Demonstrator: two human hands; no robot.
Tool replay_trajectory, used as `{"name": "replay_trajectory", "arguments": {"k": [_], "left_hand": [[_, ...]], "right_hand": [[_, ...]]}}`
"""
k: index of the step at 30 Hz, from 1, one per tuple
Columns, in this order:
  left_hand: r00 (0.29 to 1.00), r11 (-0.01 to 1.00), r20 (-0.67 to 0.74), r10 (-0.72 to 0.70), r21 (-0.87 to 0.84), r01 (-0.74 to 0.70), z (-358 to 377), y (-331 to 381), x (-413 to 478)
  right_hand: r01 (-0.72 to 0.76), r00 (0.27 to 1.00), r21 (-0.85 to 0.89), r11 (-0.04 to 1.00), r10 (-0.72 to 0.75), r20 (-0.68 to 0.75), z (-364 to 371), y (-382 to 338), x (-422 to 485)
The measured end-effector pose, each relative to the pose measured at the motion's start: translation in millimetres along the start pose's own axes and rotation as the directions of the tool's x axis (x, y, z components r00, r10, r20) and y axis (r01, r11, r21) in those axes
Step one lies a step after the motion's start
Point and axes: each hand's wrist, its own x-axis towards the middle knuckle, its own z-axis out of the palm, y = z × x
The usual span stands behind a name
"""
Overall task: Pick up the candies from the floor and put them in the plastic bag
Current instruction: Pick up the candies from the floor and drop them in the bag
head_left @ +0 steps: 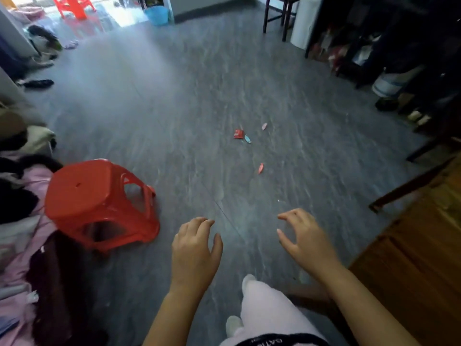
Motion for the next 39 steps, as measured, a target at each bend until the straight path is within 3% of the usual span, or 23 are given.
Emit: {"name": "replay_trajectory", "arguments": {"k": [6,17,23,28,33,39], "left_hand": [[0.999,0.999,-0.013,-0.046,-0.005,0.046,-3.7,-50.0,101.3],[0.995,0.996,-0.082,-0.056,0.059,0.061,-48.9,-113.1,341.8],[0.999,0.999,0.025,-0.029,0.023,0.029,-33.8,-144.5,446.5],[0.987,0.994,0.120,0.109,0.013,-0.111,-25.1,-177.1,574.9],[0.931,0.954,0.215,0.296,-0.014,-0.301,-19.7,-190.9,701.1],[0.855,0.921,0.349,0.384,-0.079,-0.381,34.3,-161.2,803.1]], "right_hand": [[0.018,0.999,-0.018,1.000,-0.017,0.044,25.4,-18.1,119.5],[0.080,0.996,0.073,0.994,-0.077,-0.041,11.6,-85.4,380.4],[-0.057,0.996,0.070,0.996,0.062,-0.058,21.5,-84.8,475.6],[-0.220,0.962,0.082,0.972,0.230,-0.148,30.0,-84.8,550.6],[-0.369,0.891,0.134,0.920,0.391,-0.229,32.9,-101.4,619.1],[-0.548,0.763,0.209,0.810,0.587,-0.273,28.7,-74.4,668.8]]}}
